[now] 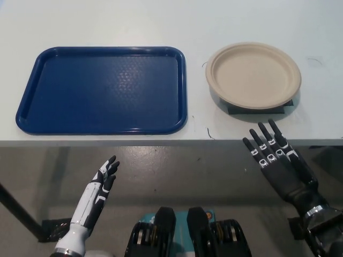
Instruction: Use the right hand to pick up a plate from a leveled surface and place it into a tray on the left side
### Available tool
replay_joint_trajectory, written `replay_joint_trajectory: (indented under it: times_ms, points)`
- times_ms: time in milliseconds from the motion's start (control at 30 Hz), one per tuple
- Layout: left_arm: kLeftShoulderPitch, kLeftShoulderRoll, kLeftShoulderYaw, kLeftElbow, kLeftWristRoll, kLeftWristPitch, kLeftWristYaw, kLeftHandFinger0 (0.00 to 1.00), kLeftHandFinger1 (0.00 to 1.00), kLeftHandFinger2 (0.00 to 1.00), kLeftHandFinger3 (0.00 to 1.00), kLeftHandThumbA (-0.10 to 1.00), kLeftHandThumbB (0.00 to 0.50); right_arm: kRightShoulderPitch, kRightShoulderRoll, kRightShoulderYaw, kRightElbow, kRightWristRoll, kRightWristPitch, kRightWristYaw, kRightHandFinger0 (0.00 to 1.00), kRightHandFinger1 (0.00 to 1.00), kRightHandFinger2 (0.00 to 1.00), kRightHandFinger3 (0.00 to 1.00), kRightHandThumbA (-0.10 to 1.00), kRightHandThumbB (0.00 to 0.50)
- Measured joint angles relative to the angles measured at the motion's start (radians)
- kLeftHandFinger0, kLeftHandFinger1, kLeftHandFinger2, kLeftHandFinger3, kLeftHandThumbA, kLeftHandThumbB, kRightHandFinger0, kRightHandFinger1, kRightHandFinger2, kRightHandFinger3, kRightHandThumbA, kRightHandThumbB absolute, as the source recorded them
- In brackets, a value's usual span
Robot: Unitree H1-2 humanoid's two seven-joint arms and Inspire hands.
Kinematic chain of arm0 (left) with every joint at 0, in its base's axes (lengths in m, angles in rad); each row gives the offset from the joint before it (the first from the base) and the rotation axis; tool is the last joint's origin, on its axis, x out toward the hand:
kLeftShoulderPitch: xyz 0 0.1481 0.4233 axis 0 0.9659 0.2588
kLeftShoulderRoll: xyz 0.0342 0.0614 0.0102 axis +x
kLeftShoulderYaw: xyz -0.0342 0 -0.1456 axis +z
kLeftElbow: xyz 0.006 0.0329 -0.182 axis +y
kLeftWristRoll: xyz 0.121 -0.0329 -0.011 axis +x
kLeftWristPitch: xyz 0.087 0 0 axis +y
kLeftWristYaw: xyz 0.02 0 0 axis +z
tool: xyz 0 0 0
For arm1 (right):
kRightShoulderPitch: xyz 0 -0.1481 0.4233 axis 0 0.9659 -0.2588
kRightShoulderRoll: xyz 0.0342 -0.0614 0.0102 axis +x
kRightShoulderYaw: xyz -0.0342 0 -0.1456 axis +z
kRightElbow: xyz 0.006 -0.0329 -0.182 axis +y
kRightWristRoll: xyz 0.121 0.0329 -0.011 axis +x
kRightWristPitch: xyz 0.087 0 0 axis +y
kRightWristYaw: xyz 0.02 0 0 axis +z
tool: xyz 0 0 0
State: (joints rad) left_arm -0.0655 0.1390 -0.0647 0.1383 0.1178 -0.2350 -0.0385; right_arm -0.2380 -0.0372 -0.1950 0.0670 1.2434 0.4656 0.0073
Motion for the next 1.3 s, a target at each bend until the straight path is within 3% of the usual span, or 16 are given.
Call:
replay_joint_trajectory:
  times_ms: [667, 1300]
  points:
    - [-0.020, 0.001, 0.000, -0.001, 0.002, 0.000, -0.007, 1.00, 1.00, 1.00, 1.00, 1.00, 0.112, -0.089, 0.012, -0.026, 0.123, -0.066, 0.000, -0.020, 1.00, 1.00, 1.00, 1.00, 1.00, 0.354]
    - [-0.021, 0.002, 0.001, -0.001, 0.003, -0.003, -0.015, 1.00, 1.00, 1.00, 1.00, 1.00, 0.095, -0.171, 0.031, -0.074, 0.246, -0.142, 0.000, -0.017, 1.00, 1.00, 1.00, 1.00, 1.00, 0.373]
